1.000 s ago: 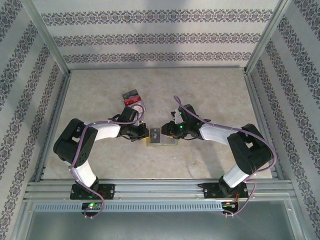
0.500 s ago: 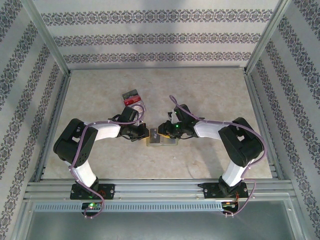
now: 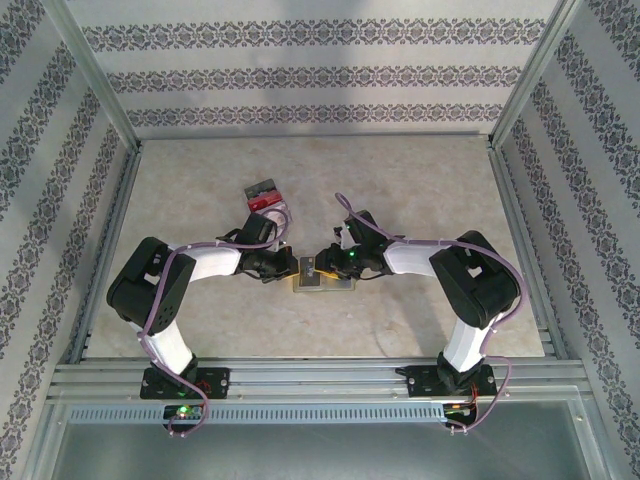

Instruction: Take the credit cards out of the card holder

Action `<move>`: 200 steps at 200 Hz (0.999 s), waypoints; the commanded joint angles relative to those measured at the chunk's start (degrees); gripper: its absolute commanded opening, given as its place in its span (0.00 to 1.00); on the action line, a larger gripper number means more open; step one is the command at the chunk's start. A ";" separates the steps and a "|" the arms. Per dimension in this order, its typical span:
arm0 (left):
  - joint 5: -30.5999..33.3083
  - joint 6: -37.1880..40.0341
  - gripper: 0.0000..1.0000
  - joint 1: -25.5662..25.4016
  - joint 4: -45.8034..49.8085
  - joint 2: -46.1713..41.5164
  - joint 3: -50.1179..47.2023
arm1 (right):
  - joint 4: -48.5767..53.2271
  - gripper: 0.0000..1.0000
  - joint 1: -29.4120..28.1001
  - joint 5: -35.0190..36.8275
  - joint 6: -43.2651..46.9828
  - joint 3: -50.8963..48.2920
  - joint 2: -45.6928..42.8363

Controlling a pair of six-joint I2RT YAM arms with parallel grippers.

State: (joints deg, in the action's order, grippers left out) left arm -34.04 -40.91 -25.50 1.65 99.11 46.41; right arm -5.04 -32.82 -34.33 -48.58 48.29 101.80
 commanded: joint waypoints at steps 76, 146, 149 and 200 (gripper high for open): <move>1.78 0.65 0.05 -0.87 1.26 1.52 -0.83 | -2.56 0.33 -0.70 -1.51 -1.30 0.71 -0.11; 1.76 0.74 0.05 -0.94 1.51 1.53 -0.55 | -8.63 0.33 -1.19 -3.21 -2.90 -0.93 2.28; 1.76 0.74 0.05 -0.88 1.58 1.65 -0.55 | -8.67 0.33 -1.20 -3.14 -2.90 -0.94 2.34; 1.95 0.83 0.05 -0.88 1.62 1.61 -0.45 | -8.67 0.33 -2.16 -3.40 -2.39 -0.44 3.97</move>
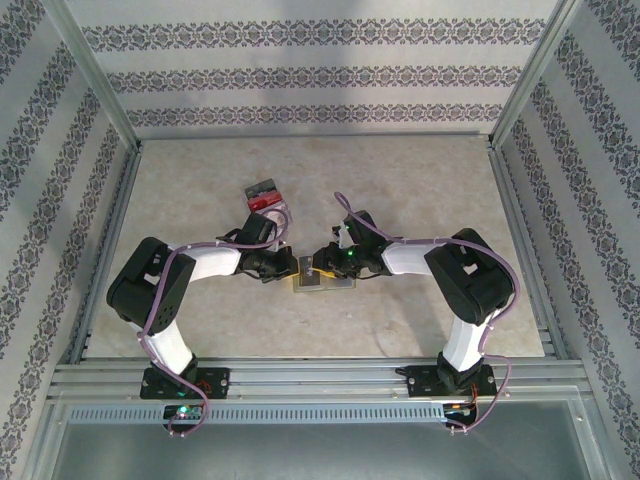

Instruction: Take the credit cards out of the card holder

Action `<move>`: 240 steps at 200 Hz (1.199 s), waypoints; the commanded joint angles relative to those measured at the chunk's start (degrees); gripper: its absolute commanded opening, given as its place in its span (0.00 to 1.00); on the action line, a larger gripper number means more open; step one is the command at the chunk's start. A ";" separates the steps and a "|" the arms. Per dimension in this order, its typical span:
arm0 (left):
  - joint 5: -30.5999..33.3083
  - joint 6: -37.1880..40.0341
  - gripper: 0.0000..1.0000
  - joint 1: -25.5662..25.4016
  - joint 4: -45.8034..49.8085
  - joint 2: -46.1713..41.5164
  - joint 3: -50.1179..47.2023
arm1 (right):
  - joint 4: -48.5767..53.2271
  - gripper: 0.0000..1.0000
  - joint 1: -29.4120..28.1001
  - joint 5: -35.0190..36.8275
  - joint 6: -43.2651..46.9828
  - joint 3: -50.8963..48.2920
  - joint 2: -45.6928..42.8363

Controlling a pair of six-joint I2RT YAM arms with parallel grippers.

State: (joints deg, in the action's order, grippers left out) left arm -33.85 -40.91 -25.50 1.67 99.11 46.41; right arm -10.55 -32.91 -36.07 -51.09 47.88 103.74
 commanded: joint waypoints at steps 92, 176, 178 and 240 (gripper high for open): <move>3.23 1.27 0.05 -0.92 2.96 1.87 -0.63 | -8.57 0.29 -0.61 -4.35 -1.51 -2.73 -0.86; 3.78 1.72 0.05 -0.95 3.90 1.85 -0.52 | -10.50 0.28 1.07 -5.96 -2.13 -5.84 -3.70; 3.79 1.73 0.05 -0.96 3.92 1.87 -0.51 | -10.47 0.28 1.06 -5.94 -2.05 -5.93 -3.72; 4.21 1.89 0.05 -0.92 4.61 1.77 -0.24 | -10.21 0.27 1.60 -5.32 -1.93 -7.44 -3.94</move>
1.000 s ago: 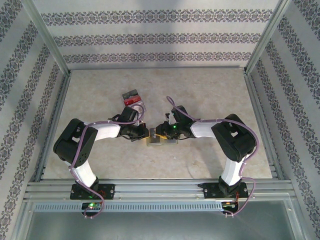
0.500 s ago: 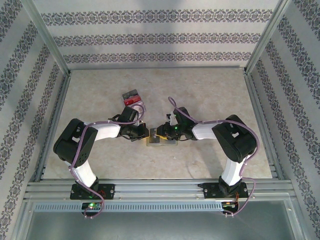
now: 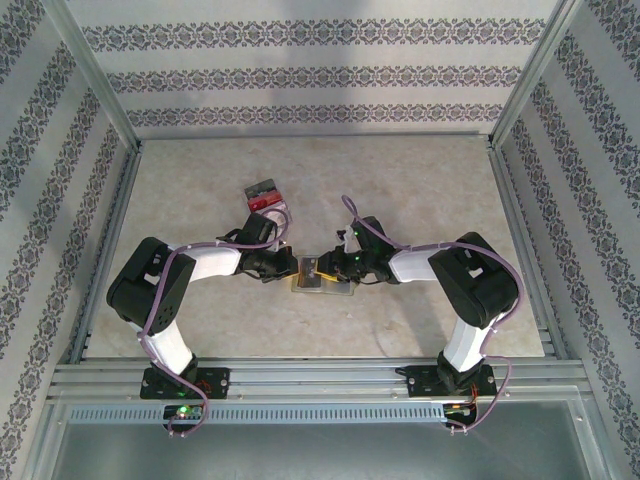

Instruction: Take the credit cards out of the card holder

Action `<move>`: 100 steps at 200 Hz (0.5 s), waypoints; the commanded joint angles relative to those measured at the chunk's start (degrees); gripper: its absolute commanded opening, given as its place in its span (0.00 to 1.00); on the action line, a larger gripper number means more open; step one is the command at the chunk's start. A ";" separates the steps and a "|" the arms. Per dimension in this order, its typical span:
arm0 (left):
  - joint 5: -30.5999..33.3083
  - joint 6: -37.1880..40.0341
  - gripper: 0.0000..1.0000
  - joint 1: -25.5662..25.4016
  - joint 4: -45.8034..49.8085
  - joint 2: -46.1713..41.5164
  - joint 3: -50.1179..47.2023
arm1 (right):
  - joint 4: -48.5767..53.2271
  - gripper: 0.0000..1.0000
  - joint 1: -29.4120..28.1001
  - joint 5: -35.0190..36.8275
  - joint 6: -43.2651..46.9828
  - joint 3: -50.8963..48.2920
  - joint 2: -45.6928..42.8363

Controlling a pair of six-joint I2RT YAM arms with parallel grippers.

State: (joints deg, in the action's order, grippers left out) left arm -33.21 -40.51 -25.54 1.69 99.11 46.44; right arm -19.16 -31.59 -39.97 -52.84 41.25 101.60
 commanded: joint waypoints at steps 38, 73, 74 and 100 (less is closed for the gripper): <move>3.54 1.62 0.05 -0.83 4.72 1.96 -0.09 | -1.42 0.24 0.68 -1.17 0.17 -1.70 -2.72; 3.25 1.49 0.05 -0.83 4.67 1.67 0.07 | -1.67 0.24 0.61 -1.43 0.28 -1.19 -1.57; 3.25 1.49 0.05 -0.83 4.65 1.68 0.07 | -1.67 0.24 0.59 -1.43 0.24 -1.18 -1.53; 2.31 1.06 0.06 -0.83 4.01 0.63 0.20 | -1.67 0.24 0.57 -0.93 0.10 -0.74 -0.39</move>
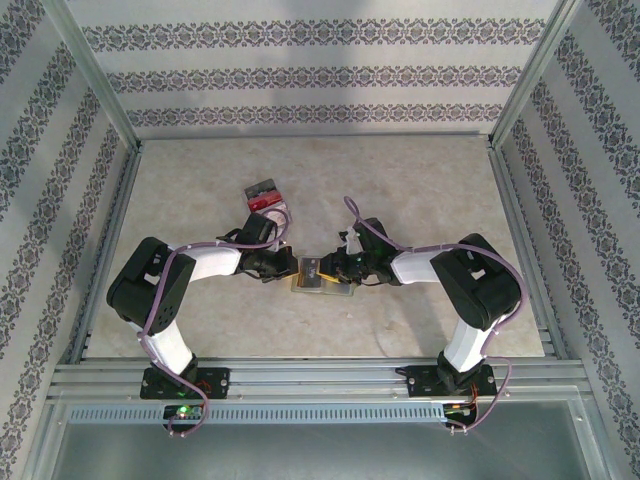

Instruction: Take the credit cards out of the card holder

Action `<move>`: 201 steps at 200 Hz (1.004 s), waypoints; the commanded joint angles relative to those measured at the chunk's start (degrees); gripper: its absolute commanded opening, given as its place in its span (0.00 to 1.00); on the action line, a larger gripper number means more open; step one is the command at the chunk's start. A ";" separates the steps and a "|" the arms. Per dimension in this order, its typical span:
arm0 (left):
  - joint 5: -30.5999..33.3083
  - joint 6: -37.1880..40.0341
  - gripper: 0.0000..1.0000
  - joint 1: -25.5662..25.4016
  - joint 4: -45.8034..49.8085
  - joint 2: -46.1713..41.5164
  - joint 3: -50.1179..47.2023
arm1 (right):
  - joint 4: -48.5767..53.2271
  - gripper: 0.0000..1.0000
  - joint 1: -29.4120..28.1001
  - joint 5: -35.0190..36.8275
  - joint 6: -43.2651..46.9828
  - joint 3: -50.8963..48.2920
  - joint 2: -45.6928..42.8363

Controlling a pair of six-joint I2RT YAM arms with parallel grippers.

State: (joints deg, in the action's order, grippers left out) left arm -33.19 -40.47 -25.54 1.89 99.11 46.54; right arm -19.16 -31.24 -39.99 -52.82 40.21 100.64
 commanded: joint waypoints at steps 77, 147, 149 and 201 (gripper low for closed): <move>0.56 -0.29 0.12 -0.83 3.74 -4.49 2.23 | -1.67 0.24 -0.22 -0.71 0.08 1.37 2.83; -2.49 -1.54 0.04 -0.84 0.22 -2.70 1.82 | -1.58 0.24 -0.30 -0.70 -0.07 1.54 3.13; -2.49 -1.54 0.04 -0.83 0.26 -2.59 1.84 | -1.54 0.24 -0.29 -0.70 -0.04 1.61 3.15; -0.38 -0.48 0.03 -0.89 1.25 -0.10 1.96 | -1.23 0.24 -0.35 -0.62 0.08 1.54 3.07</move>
State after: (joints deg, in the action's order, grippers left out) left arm -34.65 -41.17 -25.54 3.40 97.91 47.81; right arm -20.18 -31.27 -40.60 -52.82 40.75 102.69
